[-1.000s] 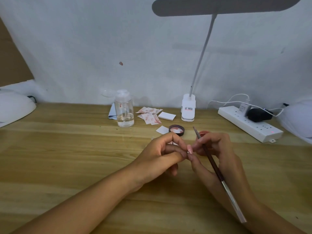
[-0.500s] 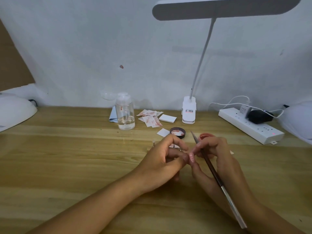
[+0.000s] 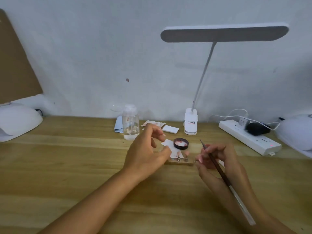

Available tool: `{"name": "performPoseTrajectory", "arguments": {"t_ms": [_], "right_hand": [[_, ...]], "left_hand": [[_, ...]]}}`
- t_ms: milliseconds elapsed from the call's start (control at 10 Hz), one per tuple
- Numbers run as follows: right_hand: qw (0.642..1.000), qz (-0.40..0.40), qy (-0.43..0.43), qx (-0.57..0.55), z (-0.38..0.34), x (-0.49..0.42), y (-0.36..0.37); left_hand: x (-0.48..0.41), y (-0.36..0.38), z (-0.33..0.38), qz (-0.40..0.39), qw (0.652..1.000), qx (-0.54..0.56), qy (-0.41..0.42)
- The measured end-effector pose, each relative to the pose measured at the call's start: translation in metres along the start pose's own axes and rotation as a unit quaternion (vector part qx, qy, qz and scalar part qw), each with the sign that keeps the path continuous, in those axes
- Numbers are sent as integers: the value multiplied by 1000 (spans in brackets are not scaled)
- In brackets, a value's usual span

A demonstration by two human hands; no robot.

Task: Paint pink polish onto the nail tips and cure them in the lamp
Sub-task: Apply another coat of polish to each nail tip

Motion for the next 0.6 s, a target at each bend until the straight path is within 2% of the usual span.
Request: {"name": "performPoseTrajectory", "arguments": {"t_ms": [100, 200, 300, 400, 500, 600], "right_hand": [[999, 35, -3, -11, 2, -7, 1], [997, 5, 51, -64, -8, -16, -5], [998, -40, 44, -2, -14, -20, 3], [992, 1, -66, 109, -14, -13, 19], [979, -13, -109, 170, -18, -12, 21], [970, 7, -145, 192, -20, -11, 17]], "left_hand": [[2, -2, -24, -91, 985, -140, -53], [3, 8, -31, -130, 976, -158, -69], [1, 14, -30, -116, 987, -94, -56], [1, 18, -30, -143, 986, -79, -24], [0, 17, -31, -155, 983, -101, -11], [0, 17, -36, -157, 984, -80, -26]]}}
Point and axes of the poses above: each hand's wrist, its own x-axis away from the middle knuckle, its own y-axis out of the palm, z = x × y, the point moved 2 cm from there along -x, towards the middle knuckle, and after that the axes turned 8 degrees about -z, right-handed, at the moved point
